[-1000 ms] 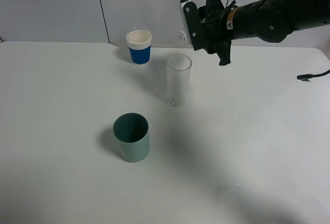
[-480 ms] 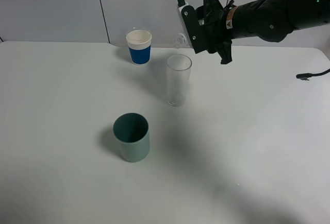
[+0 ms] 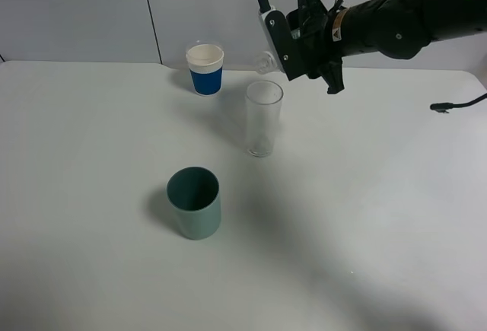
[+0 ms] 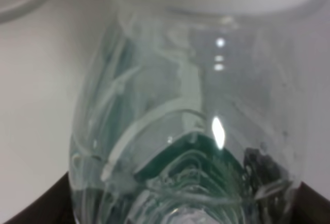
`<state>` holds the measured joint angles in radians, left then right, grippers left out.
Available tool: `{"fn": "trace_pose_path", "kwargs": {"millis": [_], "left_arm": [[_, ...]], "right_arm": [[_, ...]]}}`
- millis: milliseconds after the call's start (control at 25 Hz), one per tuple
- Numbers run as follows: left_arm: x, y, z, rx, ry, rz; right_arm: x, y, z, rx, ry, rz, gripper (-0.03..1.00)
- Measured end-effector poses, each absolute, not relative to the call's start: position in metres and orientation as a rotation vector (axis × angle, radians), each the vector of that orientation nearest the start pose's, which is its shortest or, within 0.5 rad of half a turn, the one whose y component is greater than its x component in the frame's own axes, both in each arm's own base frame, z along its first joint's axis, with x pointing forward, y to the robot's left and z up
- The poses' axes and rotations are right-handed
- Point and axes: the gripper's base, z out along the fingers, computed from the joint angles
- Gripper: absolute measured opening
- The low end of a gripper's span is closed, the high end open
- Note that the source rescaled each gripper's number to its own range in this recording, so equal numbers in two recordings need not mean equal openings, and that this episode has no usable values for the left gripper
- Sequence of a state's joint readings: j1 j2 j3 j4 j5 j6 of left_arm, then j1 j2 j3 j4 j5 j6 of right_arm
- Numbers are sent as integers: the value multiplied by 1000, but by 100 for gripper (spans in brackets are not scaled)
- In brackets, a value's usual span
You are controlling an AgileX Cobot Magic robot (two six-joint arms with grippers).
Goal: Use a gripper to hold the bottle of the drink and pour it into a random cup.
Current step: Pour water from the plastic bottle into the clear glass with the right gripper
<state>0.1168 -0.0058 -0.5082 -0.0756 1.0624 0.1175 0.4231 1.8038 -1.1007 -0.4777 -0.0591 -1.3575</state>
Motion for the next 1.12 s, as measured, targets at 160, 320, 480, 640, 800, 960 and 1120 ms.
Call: {"fn": "trace_pose_path", "kwargs": {"millis": [160,320,480,640,800,960,1120], "left_arm": [[-6,-7,280,5,2030,57],[-6,-7,280,5,2030,57],[-6,-7,280,5,2030,57],[-6,-7,280,5,2030,58],[-6,-7,280,5,2030,58],[-6,-7,280,5,2030,58],[-6,-7,280,5,2030,58]], "right_arm": [[362,171,219,-2039,917,-789,0],[361,172,219,-2058,907,-797,0],[361,171,217,-2087,897,-807,0],[361,170,217,-2100,883,-815,0],[361,170,216,-2135,853,-834,0],[360,169,215,-2162,844,-842,0],[360,169,215,-2165,838,-845,0]]}}
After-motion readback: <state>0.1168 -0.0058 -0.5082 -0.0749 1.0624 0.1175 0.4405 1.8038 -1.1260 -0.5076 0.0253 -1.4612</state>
